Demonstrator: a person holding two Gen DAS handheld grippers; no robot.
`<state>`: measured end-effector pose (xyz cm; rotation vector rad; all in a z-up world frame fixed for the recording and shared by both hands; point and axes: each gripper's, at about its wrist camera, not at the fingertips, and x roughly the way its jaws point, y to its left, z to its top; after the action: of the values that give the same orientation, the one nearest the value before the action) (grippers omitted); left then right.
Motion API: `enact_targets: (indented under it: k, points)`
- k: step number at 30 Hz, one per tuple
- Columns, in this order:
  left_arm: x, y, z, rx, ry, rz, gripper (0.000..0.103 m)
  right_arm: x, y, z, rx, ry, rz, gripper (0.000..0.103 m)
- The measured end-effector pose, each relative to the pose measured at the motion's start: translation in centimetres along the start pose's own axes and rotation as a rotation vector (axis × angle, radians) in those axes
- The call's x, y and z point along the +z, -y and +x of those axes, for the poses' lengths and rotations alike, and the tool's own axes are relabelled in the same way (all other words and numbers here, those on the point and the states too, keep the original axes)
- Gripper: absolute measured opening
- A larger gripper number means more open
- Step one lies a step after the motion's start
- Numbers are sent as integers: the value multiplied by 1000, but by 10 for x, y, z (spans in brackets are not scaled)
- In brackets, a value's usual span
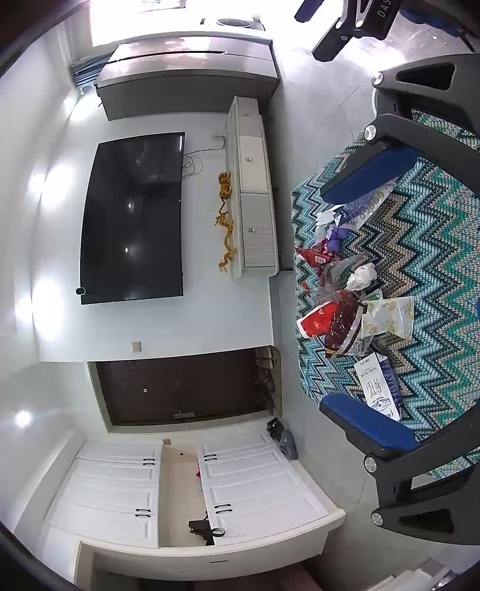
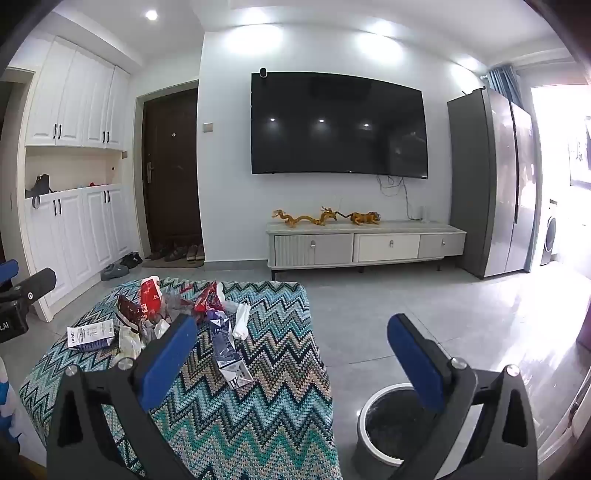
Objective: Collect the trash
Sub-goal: 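Move both tools toward the trash pile on the rug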
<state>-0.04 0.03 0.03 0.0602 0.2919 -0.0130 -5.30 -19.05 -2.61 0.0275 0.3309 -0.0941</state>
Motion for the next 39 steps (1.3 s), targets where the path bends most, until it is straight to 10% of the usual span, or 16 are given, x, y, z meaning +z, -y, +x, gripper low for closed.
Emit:
enact_targets:
  k: [39]
  points:
    - [0,-8,8,54,9,-36,103,-2,12,-1,-19,73,67,103]
